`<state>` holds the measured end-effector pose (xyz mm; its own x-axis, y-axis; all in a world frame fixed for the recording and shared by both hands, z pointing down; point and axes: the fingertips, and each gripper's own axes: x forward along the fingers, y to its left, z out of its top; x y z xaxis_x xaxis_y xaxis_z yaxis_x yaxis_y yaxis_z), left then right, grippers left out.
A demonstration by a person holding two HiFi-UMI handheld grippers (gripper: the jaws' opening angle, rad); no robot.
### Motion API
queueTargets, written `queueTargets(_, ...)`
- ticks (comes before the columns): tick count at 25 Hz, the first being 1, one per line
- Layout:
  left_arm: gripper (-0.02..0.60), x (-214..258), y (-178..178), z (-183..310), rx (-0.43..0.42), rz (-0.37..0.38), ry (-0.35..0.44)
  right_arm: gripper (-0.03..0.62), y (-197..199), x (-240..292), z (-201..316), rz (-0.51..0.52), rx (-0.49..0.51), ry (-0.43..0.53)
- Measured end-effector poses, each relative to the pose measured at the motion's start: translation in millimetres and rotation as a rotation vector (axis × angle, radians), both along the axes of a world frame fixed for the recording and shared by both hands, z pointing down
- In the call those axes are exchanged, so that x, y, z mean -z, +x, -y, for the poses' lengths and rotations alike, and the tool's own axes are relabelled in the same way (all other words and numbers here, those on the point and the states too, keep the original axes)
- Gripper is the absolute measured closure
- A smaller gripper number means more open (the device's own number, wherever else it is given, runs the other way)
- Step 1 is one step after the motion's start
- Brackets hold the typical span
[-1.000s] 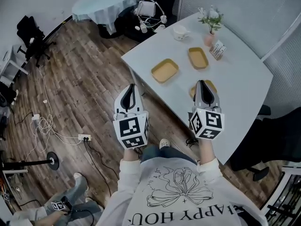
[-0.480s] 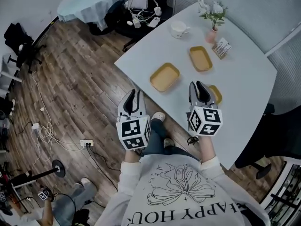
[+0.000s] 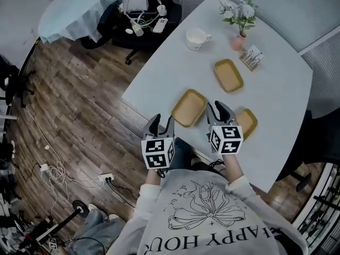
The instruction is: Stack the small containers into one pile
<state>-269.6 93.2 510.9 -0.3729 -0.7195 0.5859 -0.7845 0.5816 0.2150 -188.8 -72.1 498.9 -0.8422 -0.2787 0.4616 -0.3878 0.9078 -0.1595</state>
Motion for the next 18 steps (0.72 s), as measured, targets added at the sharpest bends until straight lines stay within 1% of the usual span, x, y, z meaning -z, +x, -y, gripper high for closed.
queueTargets(5,0.413,-41.3,-12.7,22.2,-0.101,-0.050,-0.109,0.459,-17.8,-35.9,11.1,-0.105,-0.022,-0.008)
queueTargets(12,0.414,-78.6,-16.7,40.1,-0.200,-0.136,-0.165,0.459,-24.4,-82.0,23.1,-0.214,-0.067,-0.086)
queueTargets(15,0.418,-90.7,-15.5,44.7,-0.236,-0.158,-0.189,0.459,-24.7,-96.4,25.2,-0.248,-0.076,-0.115)
queueTargets(16,0.438,-94.1,-15.2,45.1,-0.247,-0.161,-0.198,0.459,-24.7,-101.0,24.5,-0.258,-0.077,-0.128)
queueTargets(18,0.504,-100.2,-15.2,44.4,-0.263,-0.166,-0.215,0.459,-24.8,-110.3,22.0,-0.281,-0.080,-0.155)
